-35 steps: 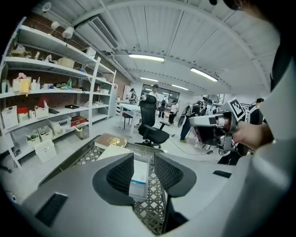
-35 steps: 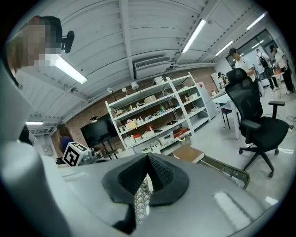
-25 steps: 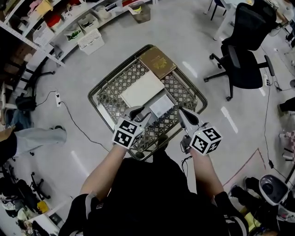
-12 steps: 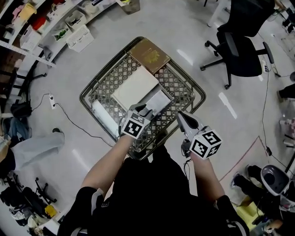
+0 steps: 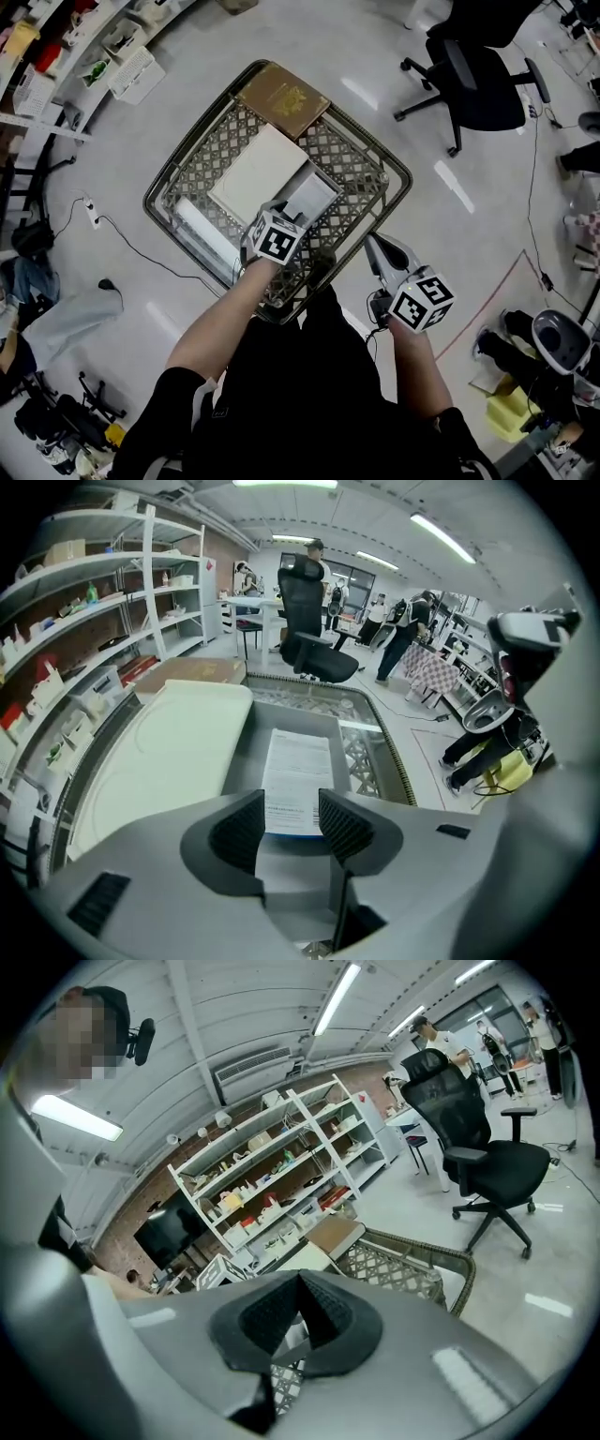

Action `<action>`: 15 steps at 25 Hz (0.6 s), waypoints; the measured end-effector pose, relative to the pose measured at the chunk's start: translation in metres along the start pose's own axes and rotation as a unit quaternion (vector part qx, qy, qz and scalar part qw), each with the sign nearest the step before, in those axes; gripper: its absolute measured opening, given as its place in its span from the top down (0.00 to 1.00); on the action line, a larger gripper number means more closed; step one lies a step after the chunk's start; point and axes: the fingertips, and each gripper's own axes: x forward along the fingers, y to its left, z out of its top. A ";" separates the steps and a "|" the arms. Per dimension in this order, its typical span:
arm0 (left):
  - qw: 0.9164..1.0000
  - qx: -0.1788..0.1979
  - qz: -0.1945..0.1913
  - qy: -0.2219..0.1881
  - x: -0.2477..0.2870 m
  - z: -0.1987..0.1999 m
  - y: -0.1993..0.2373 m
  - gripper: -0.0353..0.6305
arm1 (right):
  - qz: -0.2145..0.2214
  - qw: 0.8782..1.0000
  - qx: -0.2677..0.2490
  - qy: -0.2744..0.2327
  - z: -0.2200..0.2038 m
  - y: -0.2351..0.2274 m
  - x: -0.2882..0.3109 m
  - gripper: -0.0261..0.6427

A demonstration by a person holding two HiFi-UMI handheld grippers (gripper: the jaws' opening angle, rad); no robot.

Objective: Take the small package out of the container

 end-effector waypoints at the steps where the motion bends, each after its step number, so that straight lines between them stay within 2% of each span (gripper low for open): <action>1: 1.000 -0.004 0.003 0.007 0.004 -0.003 0.003 0.70 | -0.002 1.000 0.002 -0.001 -0.001 -0.002 0.000 0.95; 6: 0.999 -0.035 -0.007 0.040 0.009 -0.014 0.001 0.68 | -0.004 1.000 0.012 -0.006 -0.002 -0.007 -0.001 0.95; 11: 0.996 -0.059 0.018 0.061 0.013 -0.030 0.009 0.65 | -0.002 1.000 0.015 -0.010 0.001 -0.011 -0.002 0.95; 15: 0.994 -0.087 0.020 0.068 0.017 -0.035 0.013 0.64 | 0.000 1.000 0.018 -0.007 -0.002 -0.014 -0.003 0.95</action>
